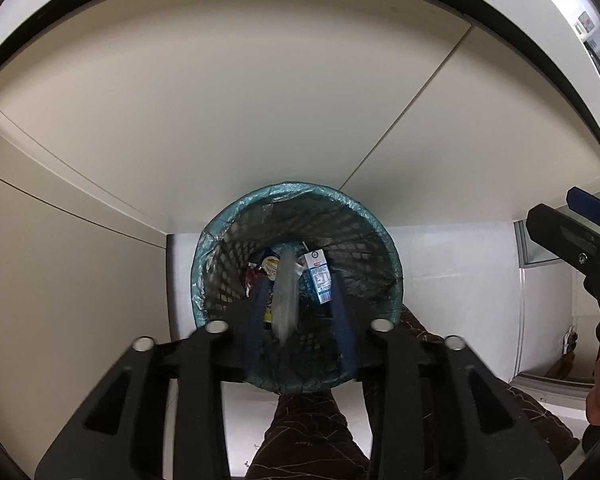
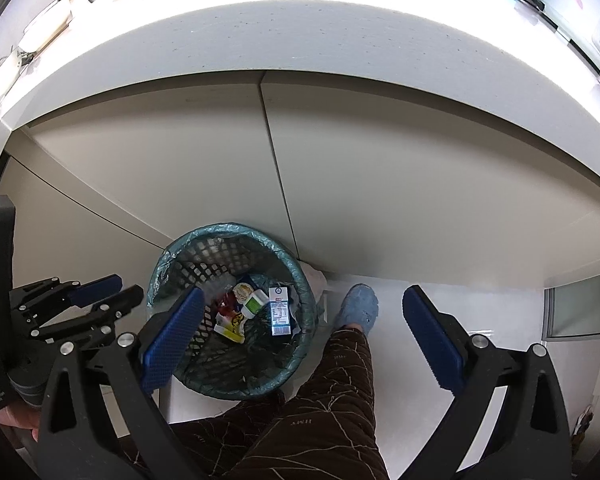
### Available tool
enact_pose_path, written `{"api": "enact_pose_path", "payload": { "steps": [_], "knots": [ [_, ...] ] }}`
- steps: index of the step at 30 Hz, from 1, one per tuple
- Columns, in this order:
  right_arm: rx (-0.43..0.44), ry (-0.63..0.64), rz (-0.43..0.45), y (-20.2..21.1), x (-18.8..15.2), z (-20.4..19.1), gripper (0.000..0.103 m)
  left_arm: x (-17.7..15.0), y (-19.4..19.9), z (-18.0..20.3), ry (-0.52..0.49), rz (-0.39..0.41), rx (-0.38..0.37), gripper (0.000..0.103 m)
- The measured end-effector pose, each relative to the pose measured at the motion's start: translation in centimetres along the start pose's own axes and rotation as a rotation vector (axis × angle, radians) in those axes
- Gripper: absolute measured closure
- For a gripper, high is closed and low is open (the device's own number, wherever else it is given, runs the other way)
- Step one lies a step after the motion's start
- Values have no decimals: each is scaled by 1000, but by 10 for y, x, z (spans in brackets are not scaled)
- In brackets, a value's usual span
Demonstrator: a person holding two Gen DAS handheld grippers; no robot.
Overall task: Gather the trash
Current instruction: 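Open the right tool to drop the bottle while the left tool releases the plastic tube, then raise both open tools back up toward the counter items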
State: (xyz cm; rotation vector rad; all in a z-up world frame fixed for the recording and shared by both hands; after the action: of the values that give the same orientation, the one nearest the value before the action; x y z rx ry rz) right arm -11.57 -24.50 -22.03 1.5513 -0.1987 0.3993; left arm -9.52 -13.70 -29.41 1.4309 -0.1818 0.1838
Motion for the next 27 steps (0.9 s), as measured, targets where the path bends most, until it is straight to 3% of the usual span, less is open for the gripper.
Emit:
{"api": "enact_pose_path", "payload": {
  "steps": [1, 7, 13, 15, 27],
  "knots": [
    [0, 2, 1, 0, 1, -1, 8, 0, 2, 0, 0, 2, 1, 64],
    [1, 3, 3, 2, 7, -5, 8, 1, 20, -12, 27, 50, 17, 31],
    [20, 35, 38, 21, 19, -18, 8, 0, 49, -28, 70, 107, 14, 10],
    [6, 47, 46, 27, 22, -23, 8, 1, 61, -34, 82, 131, 18, 6],
    [27, 83, 138, 92, 60, -45, 8, 4, 129, -64, 153, 209, 43, 6]
  ]
}}
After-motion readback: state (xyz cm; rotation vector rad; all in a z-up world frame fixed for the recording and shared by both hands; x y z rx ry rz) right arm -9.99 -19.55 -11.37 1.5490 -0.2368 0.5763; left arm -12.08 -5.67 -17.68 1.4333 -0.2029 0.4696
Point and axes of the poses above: each gripper's, at about its wrist camera, not at the fingertips, and y roughly against the way its jaws point, z to its right, x to its top, the point moved 1 cm from there along -y, roughly the way its jaws point, and after that the axes turned 1 degree about z, right-handed, at the moved point
